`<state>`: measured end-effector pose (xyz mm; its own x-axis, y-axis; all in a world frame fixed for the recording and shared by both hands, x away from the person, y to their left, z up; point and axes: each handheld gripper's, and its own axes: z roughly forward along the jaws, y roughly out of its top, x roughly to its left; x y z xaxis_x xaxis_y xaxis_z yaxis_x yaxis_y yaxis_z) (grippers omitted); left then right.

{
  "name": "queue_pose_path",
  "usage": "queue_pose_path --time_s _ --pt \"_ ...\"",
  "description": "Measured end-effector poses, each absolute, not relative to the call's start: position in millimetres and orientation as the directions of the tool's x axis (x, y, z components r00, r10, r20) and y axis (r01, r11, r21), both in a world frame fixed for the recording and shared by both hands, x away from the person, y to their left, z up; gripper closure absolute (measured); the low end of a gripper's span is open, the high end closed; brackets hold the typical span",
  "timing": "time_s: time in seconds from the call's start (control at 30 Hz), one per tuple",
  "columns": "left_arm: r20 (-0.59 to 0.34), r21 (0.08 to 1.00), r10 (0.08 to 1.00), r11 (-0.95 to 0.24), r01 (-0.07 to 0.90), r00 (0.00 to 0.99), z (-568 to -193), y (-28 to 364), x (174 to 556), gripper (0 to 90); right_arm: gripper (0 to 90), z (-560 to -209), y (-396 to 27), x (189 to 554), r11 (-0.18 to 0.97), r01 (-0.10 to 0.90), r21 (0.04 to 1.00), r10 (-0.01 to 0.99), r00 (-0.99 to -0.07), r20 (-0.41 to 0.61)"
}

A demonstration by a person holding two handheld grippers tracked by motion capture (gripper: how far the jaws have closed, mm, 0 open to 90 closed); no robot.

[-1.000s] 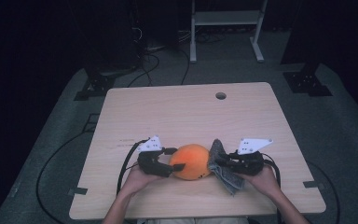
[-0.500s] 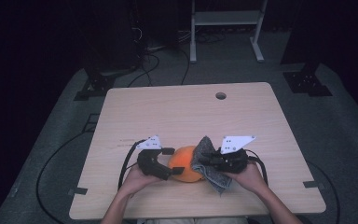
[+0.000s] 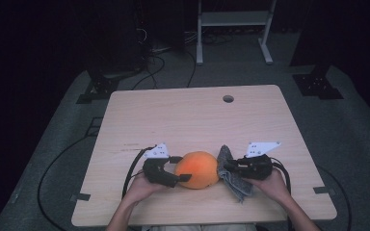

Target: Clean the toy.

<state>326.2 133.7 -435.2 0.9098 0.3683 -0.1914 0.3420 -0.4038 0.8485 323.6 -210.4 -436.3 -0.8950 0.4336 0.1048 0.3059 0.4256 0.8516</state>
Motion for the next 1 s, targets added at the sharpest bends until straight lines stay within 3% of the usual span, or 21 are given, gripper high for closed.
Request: queue_pose_path --time_s 0.23,0.33,0.47,0.7,0.73,0.83,0.93,1.0 --pt "-0.168 0.846 0.36 -0.425 0.321 0.918 -434 129 324 21.8 78.6 -397 -190 318 0.381 0.187 0.905 0.365 -0.93 0.038" --pt "-0.164 0.846 0.347 -0.432 0.313 0.923 -433 130 322 21.0 78.7 -393 -178 322 0.413 0.168 0.895 0.355 -0.935 0.012" --pt "-0.241 0.841 0.331 -0.397 0.366 0.912 -427 134 326 7.7 79.0 -409 -166 323 0.446 0.191 0.874 0.338 -0.941 0.033" --pt "-0.318 0.773 0.353 -0.442 0.456 0.88 -440 119 337 0.0 78.6 -412 -168 311 0.456 0.161 0.875 0.324 -0.946 0.005" --pt "-0.305 0.781 0.35 -0.44 0.443 0.886 -439 119 336 3.7 78.7 -413 -170 312 0.455 0.166 0.875 0.33 -0.944 0.008" --pt "-0.197 0.829 0.356 -0.437 0.349 0.913 -430 120 331 26.5 78.8 -413 -177 313 0.428 0.188 0.884 0.343 -0.939 0.033" --pt "-0.063 0.871 0.391 -0.427 0.242 0.918 -422 116 328 29.7 78.7 -407 -179 314 0.421 0.167 0.891 0.372 -0.928 -0.002" --pt "-0.045 0.877 0.398 -0.424 0.227 0.916 -420 112 334 28.7 78.7 -402 -178 316 0.395 0.157 0.905 0.4 -0.916 -0.016"
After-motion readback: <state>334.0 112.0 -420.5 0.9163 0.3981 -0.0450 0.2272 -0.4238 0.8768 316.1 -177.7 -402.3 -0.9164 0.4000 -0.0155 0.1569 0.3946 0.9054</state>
